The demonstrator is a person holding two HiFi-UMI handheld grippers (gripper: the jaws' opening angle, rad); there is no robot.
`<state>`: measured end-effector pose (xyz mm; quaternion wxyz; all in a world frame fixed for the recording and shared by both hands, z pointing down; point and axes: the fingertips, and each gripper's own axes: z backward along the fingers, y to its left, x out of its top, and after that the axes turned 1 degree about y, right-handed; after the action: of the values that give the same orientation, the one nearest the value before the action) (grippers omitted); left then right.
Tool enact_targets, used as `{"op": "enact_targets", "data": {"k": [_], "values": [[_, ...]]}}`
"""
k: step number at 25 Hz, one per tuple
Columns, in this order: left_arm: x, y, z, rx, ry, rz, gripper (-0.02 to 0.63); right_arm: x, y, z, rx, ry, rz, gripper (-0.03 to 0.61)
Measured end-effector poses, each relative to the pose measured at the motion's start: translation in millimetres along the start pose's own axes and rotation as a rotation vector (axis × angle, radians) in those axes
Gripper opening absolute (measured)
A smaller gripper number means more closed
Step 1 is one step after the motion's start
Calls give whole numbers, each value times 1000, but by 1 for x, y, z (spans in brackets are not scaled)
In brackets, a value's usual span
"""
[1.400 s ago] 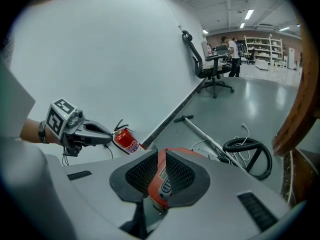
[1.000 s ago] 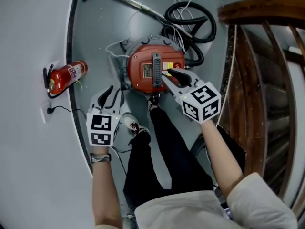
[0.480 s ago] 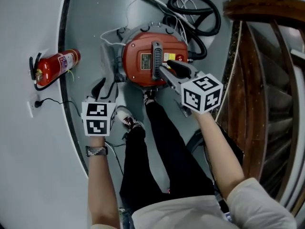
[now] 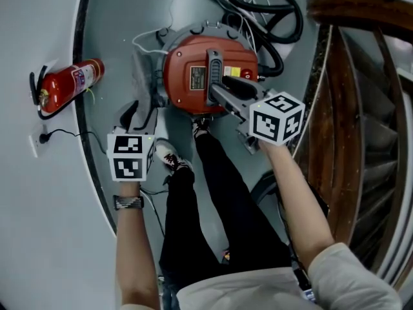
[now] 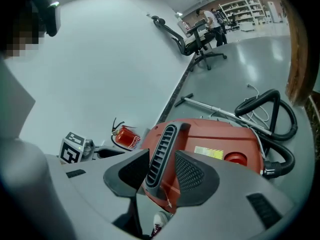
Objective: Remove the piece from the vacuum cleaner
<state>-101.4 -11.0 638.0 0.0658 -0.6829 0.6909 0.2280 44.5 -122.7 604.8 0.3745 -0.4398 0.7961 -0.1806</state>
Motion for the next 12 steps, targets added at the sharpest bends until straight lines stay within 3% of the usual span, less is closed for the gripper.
{"op": "enact_targets", "data": {"k": [3, 12], "values": [[0, -3, -6, -6, 2, 10, 189, -5, 3, -7, 52, 11, -16, 153], [-3, 3, -17, 20, 17, 24, 192, -8, 4, -12, 56, -14, -25, 153]]}}
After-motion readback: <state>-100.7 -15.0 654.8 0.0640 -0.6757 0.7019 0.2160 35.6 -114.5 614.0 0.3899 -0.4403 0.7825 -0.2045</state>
